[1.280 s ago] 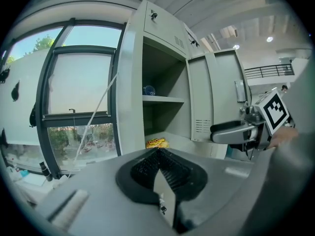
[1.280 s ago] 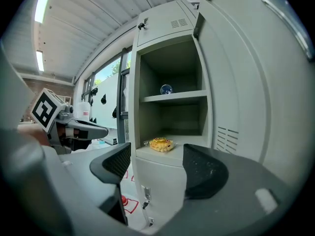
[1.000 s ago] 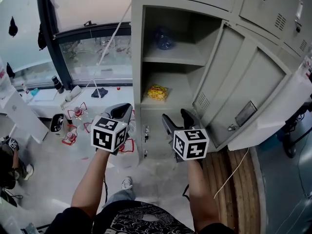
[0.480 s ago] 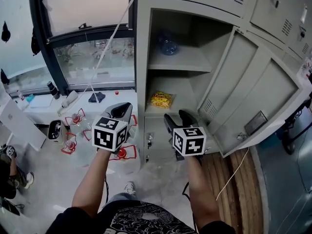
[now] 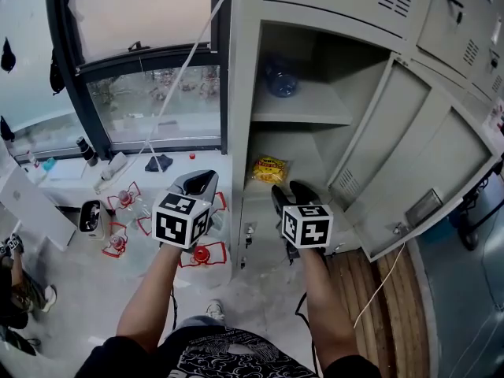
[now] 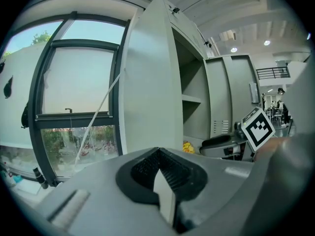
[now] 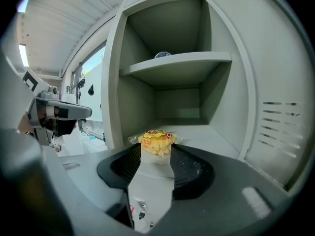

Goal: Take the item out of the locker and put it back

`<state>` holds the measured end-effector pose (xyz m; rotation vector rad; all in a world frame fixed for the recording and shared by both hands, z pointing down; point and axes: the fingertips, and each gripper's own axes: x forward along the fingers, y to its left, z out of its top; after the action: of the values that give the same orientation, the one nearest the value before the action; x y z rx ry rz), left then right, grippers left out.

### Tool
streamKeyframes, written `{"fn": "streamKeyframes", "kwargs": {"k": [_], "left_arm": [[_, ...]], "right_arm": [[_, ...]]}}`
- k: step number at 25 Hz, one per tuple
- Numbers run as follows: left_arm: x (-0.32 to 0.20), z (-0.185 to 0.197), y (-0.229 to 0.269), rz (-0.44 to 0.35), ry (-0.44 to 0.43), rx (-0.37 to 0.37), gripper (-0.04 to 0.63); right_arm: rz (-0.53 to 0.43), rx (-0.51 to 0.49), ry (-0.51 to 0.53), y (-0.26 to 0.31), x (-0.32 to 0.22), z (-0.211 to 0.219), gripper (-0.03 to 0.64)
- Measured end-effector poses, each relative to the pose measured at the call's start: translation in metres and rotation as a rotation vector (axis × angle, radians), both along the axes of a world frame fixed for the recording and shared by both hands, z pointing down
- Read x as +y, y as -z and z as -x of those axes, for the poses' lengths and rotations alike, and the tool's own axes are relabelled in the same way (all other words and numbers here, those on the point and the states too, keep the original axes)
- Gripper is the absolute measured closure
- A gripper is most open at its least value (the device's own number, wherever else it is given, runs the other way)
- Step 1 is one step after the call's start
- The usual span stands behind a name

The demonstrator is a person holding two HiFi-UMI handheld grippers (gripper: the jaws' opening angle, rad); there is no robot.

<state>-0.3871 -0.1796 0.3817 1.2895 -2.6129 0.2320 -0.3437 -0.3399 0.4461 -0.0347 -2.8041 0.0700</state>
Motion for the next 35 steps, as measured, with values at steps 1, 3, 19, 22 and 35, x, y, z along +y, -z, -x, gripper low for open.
{"fn": "streamKeyframes", "kwargs": {"k": [1, 3, 19, 22, 35], "left_arm": [[0.001, 0.001, 0.000, 0.002, -0.003, -0.001, 0.595], [0.002, 0.004, -0.001, 0.005, -0.007, -0.003, 0.595], [0.005, 0.022, -0.003, 0.017, -0.025, -0.008, 0.595], [0.005, 0.023, -0.006, 0.022, -0.028, -0.003, 0.595], [0.008, 0.017, -0.008, 0.017, -0.005, 0.005, 0.595]], "right_arm": [[0.000, 0.002, -0.006, -0.001, -0.001, 0.002, 0.411], [-0.004, 0.008, -0.019, -0.004, -0.002, 0.006, 0.420], [-0.021, 0.019, -0.070, -0.015, -0.009, 0.022, 0.531], [-0.022, 0.016, -0.076, -0.016, -0.010, 0.023, 0.541], [-0.039, -0.007, -0.053, -0.010, -0.009, 0.018, 0.594]]}}
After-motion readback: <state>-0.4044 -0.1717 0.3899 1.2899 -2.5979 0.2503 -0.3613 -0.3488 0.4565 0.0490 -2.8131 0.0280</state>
